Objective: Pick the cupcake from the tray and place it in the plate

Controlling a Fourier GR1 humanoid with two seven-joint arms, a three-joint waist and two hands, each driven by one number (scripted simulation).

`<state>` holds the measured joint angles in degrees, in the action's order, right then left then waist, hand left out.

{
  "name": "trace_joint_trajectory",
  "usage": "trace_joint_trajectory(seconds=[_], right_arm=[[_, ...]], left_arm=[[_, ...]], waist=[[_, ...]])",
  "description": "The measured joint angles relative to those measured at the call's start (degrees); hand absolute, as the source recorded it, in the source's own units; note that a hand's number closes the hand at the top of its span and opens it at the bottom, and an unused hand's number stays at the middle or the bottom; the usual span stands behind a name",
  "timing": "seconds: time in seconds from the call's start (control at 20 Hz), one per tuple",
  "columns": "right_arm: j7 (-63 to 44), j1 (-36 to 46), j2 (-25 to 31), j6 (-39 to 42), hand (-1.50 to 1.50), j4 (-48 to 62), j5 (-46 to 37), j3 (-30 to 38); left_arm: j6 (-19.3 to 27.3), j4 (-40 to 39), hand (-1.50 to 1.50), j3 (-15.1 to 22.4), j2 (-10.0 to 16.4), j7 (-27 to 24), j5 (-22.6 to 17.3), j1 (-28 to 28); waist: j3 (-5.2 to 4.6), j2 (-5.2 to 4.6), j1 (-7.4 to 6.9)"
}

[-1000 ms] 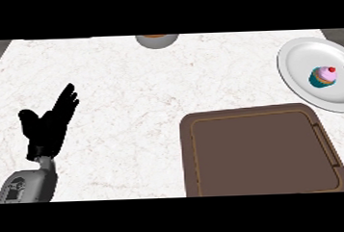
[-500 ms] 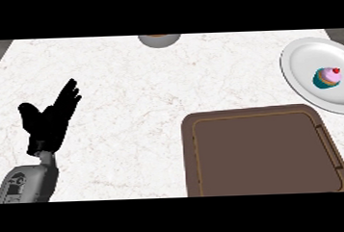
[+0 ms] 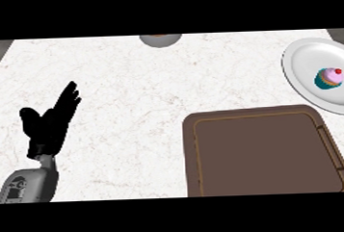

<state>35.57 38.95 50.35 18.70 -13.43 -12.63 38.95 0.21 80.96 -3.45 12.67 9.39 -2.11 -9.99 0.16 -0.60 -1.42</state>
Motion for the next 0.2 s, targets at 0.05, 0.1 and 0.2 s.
trace_joint_trajectory(seconds=[0.05, 0.1, 0.2], right_arm=[[0.5, -0.6, 0.4, 0.1, -1.5, 0.3, -0.2, -0.2], [0.3, -0.8, 0.7, 0.2, -1.5, 0.3, -0.3, -0.5], [1.0, -2.0, 1.9, 0.7, -1.5, 1.0, -0.2, -0.4]], left_arm=[[0.1, -0.6, 0.0, -0.1, -0.1, 0.1, 0.1, -0.7], [-0.3, -1.0, 0.0, -0.5, 0.2, 0.3, -0.2, -1.2], [-0.2, -1.1, 0.0, -0.6, -0.1, 0.1, -0.2, -1.0]], waist=[[0.01, -0.05, 0.02], [0.01, -0.02, 0.1], [0.04, -0.04, 0.04]])
